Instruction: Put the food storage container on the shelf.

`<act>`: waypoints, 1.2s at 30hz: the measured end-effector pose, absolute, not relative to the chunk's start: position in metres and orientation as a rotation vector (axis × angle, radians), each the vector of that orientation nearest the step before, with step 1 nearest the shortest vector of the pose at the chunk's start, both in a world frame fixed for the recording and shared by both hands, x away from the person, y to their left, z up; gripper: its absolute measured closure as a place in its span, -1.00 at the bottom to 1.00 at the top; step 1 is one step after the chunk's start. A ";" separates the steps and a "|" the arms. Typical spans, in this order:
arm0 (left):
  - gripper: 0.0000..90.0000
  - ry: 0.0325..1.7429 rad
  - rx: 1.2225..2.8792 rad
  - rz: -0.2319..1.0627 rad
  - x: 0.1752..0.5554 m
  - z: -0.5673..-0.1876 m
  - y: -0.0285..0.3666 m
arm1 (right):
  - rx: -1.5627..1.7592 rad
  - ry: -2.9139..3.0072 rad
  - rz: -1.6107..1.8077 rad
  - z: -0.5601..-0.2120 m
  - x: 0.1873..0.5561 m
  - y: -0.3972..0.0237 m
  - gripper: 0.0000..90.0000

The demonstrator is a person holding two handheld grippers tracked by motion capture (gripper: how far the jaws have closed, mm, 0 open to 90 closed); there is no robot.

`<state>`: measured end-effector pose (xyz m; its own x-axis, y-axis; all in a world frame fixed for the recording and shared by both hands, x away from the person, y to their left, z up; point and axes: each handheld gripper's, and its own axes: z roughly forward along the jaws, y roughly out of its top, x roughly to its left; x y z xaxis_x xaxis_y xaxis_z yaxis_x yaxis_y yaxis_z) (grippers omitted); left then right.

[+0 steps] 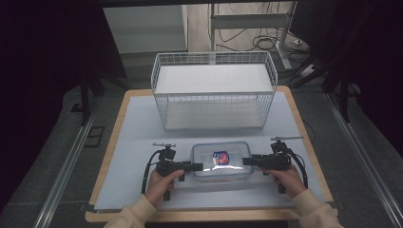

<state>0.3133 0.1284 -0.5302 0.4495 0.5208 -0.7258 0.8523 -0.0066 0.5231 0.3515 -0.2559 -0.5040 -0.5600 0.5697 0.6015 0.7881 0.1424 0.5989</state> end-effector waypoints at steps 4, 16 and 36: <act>-0.32 1.214 1.657 -0.408 0.313 -0.530 0.130 | -1.335 -2.184 -1.383 -0.504 0.352 -0.256 -0.23; -0.20 1.196 1.658 -0.370 0.308 -0.526 0.130 | -1.314 -2.169 -1.394 -0.503 0.351 -0.255 -0.21; -0.13 1.150 1.680 -0.281 0.295 -0.520 0.128 | -1.279 -2.125 -1.428 -0.500 0.346 -0.266 0.07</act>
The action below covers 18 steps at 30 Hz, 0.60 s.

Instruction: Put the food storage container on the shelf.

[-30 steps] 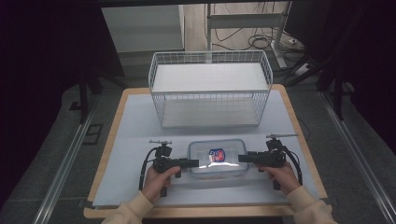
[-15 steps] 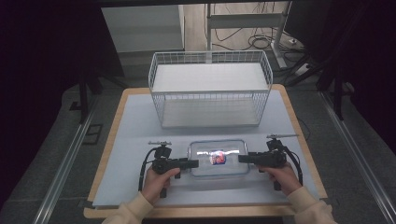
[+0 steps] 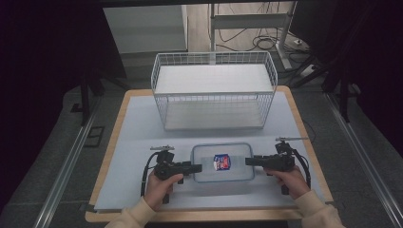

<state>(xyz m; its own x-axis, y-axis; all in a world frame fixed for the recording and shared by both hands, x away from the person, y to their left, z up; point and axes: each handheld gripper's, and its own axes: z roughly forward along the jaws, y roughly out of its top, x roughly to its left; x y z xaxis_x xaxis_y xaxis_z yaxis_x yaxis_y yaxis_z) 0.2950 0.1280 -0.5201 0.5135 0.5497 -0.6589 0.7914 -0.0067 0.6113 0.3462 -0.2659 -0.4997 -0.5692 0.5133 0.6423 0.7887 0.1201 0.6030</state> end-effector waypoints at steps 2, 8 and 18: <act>-0.12 1.141 1.691 -0.264 0.293 -0.519 0.128 | -1.280 -2.140 -1.431 -0.498 0.344 -0.265 0.08; -0.04 1.127 1.692 -0.245 0.287 -0.516 0.129 | -1.291 -2.157 -1.450 -0.494 0.337 -0.265 0.13; 0.06 1.104 1.722 -0.160 0.279 -0.509 0.130 | -1.287 -2.211 -1.508 -0.487 0.324 -0.260 0.17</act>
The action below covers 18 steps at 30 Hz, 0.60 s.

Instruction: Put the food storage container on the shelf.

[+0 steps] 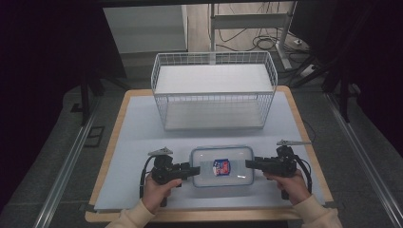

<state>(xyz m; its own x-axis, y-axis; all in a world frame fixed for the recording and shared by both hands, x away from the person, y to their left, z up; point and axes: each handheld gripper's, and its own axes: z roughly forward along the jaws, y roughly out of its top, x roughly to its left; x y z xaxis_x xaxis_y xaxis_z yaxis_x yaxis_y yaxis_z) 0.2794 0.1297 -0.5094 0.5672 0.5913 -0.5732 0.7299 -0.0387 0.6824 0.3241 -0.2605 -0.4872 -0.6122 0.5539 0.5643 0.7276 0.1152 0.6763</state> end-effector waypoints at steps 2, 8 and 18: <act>0.06 1.104 1.721 -0.153 0.279 -0.509 0.130 | -1.284 -2.215 -1.509 -0.487 0.324 -0.260 0.17; 0.09 1.088 1.730 -0.114 0.277 -0.505 0.130 | -1.274 -2.223 -1.538 -0.486 0.322 -0.259 0.17; 0.08 1.077 1.707 -0.087 0.279 -0.495 0.133 | -1.262 -2.231 -1.590 -0.477 0.323 -0.257 0.17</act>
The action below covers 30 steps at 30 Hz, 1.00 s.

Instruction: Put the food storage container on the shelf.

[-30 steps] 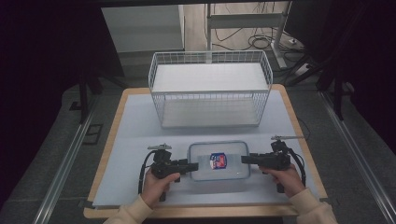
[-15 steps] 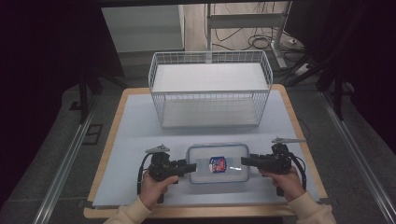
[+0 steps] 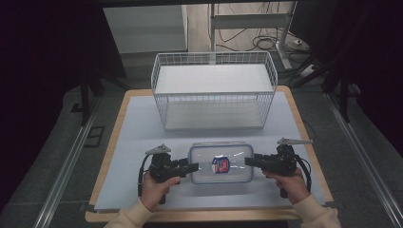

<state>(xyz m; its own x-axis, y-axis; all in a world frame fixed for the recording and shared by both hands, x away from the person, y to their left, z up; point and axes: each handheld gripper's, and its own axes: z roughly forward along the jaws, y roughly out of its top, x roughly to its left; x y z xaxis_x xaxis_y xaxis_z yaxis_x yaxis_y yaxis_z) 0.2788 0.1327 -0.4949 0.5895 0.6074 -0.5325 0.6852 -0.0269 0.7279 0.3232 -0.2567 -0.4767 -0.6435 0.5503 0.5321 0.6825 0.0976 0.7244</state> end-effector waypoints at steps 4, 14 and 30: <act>0.08 1.062 1.706 -0.068 0.281 -0.486 0.134 | -1.250 -2.242 -1.612 -0.470 0.324 -0.255 0.17; 0.00 1.014 1.761 0.059 0.293 -0.449 0.136 | -1.204 -2.327 -1.696 -0.435 0.331 -0.246 0.17; 0.10 0.951 1.672 0.050 0.314 -0.414 0.149 | -1.191 -2.325 -1.774 -0.391 0.351 -0.240 0.16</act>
<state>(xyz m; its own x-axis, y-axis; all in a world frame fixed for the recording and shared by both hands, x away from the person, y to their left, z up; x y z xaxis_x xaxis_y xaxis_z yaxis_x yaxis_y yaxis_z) 0.3142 0.1495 -0.4138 0.6702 0.6026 -0.4332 0.5535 -0.0171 0.8327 0.3514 -0.2396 -0.3907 -0.7155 0.5644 0.4117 0.5461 0.0845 0.8334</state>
